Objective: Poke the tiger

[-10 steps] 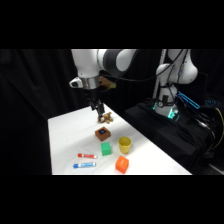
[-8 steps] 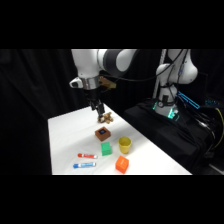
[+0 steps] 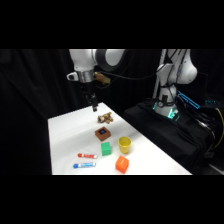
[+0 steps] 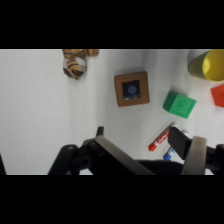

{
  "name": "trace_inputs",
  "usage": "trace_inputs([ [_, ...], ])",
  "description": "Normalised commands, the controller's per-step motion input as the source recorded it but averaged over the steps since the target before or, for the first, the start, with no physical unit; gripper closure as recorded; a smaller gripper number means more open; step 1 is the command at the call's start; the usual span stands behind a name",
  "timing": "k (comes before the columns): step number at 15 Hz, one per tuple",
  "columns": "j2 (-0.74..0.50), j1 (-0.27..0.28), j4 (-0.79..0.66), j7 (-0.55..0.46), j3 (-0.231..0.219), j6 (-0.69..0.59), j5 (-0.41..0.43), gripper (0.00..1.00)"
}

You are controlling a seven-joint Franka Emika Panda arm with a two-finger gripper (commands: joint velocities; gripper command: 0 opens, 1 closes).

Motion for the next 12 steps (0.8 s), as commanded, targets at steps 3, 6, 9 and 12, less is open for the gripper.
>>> trace_inputs([
  [3,-0.16,-0.191,0.05,-0.23,-0.116,-0.11,0.151,0.0],
  [6,-0.08,-0.184,0.04,-0.23,-0.124,-0.12,0.153,0.0],
  [9,-0.05,-0.152,-0.01,-0.22,-0.092,-0.07,0.188,0.24],
  [12,-0.09,-0.08,-0.13,-0.16,-0.042,0.03,0.178,0.43],
])
